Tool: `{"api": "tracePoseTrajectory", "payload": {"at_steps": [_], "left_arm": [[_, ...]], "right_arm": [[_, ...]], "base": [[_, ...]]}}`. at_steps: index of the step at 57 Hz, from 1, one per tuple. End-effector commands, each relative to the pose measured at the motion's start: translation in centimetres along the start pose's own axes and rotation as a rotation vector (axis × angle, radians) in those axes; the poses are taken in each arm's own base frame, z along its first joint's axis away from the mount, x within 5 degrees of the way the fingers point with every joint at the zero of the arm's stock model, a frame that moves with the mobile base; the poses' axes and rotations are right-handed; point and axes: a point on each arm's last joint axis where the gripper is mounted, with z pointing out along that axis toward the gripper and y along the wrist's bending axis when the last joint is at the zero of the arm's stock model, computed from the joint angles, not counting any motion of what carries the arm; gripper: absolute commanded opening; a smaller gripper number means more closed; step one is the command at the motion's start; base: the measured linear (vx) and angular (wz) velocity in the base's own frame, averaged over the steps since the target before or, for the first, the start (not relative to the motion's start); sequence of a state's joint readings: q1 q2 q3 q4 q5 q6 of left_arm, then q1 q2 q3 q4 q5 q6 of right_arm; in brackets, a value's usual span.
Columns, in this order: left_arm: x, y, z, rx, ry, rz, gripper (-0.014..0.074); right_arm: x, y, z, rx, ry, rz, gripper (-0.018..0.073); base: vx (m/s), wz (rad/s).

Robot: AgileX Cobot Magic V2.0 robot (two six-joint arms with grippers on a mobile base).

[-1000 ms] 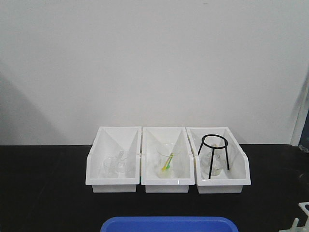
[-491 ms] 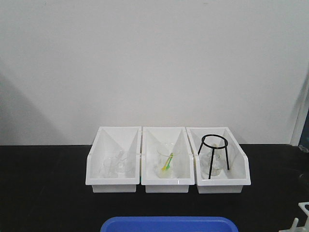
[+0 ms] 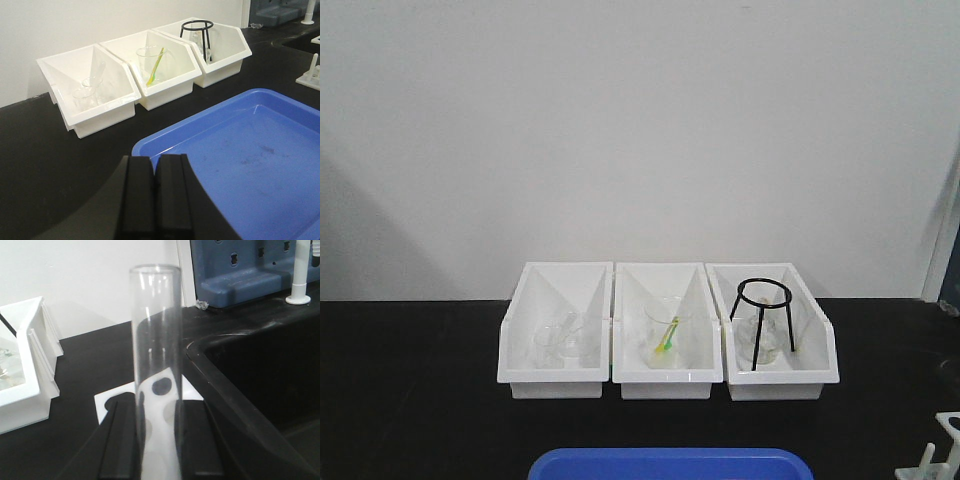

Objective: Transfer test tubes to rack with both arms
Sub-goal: 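Move the held test tube with the right gripper above the white rack, then lower the tube into a rack hole and open the right gripper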

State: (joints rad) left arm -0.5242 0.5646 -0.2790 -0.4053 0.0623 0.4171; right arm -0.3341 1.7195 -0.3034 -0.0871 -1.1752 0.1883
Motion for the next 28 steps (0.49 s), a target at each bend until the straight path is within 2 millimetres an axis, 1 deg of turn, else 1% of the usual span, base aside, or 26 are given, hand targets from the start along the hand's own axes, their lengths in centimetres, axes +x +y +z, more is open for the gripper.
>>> {"api": "tracePoseTrajectory", "payload": {"at_steps": [1,8,14,23,28], "left_arm": [[-1.58,0.31,-0.10,-0.032,-0.094,-0.012,-0.0020],[-1.58,0.31,-0.10,-0.032,-0.094,-0.012,-0.0020],[-1.58,0.31,-0.10,-0.032,-0.094,-0.012,-0.0020],[-1.58,0.31,-0.10,-0.032,-0.094,-0.012,-0.0020],[-1.58,0.31,-0.10,-0.032,-0.094,-0.012,-0.0020]], "right_arm": [[-1.55,0.28,0.19,-0.040,-0.137,-0.011,-0.0002],[-1.39,0.48,0.22,-0.063,-0.129,-0.019,0.0003],[-1.50,0.57,0.20,-0.073,-0.142,-0.022,0.0029],[-1.76,0.65,0.15,-0.081,-0.170,-0.022,0.0110],[-1.75,0.69,0.15,-0.086,-0.170,-0.022,0.0174]], "base": [[0.00,0.00],[0.00,0.00],[0.00,0.00],[0.00,0.00],[0.00,0.00]]}}
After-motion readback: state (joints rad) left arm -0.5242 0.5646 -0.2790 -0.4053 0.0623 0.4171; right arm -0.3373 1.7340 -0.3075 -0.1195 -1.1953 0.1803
